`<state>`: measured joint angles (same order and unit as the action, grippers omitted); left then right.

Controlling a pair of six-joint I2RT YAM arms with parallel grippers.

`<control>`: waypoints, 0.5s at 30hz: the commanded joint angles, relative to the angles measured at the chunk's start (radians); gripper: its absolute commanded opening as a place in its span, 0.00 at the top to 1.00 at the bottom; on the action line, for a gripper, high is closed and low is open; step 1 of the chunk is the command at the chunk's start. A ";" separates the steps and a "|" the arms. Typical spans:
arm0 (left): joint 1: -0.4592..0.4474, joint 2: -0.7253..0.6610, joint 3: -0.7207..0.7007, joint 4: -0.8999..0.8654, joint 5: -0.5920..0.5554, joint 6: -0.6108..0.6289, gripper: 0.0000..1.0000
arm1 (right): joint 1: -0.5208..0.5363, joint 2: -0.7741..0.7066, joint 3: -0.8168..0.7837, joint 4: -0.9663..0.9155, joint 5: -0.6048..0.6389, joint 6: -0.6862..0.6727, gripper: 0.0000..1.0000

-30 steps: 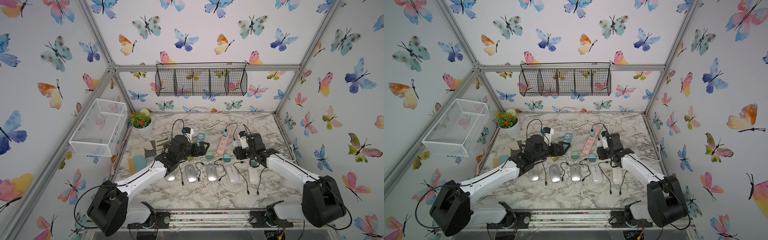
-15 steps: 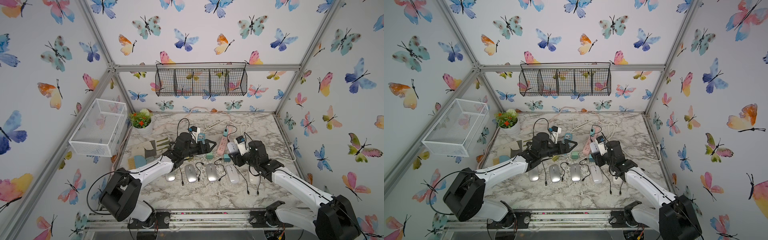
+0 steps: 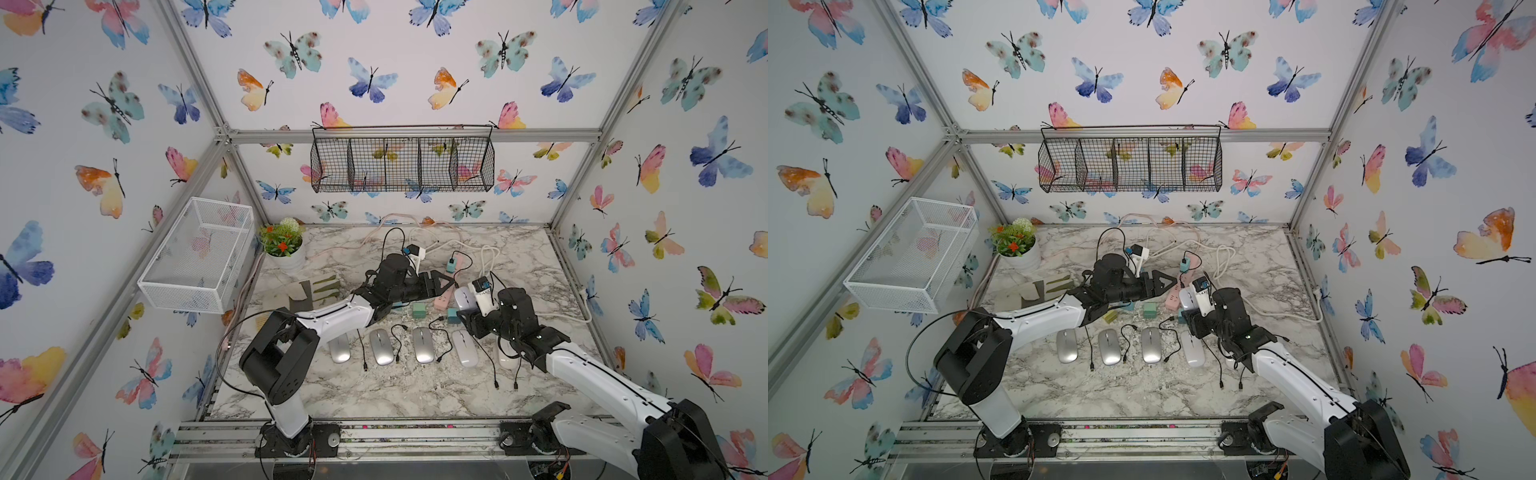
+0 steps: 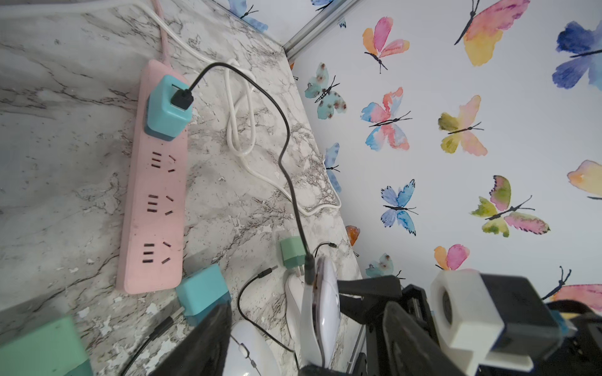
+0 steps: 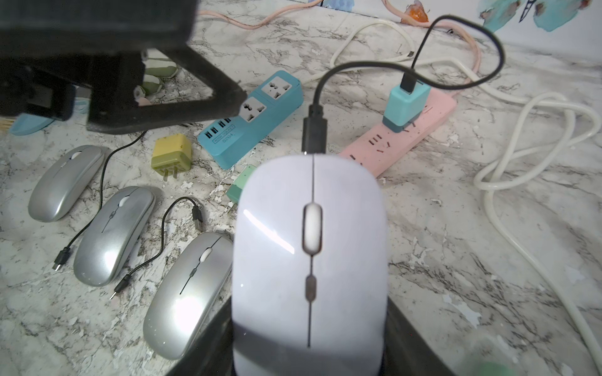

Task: Unplug the wireless mouse
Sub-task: Remove the power cord from the mouse.

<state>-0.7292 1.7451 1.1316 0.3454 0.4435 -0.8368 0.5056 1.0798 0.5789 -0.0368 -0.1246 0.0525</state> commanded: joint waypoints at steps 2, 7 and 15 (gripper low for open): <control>-0.029 0.053 0.082 -0.056 0.010 0.041 0.32 | 0.010 -0.018 -0.001 0.000 0.024 0.021 0.99; -0.029 0.096 0.149 -0.122 -0.034 0.065 0.41 | 0.016 -0.016 0.002 -0.006 0.030 0.021 0.99; -0.032 0.171 0.260 -0.216 -0.051 0.103 0.64 | 0.023 -0.023 0.001 -0.012 0.043 0.026 0.99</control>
<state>-0.7612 1.8935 1.3598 0.1875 0.4122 -0.7658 0.5190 1.0760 0.5785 -0.0429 -0.1013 0.0662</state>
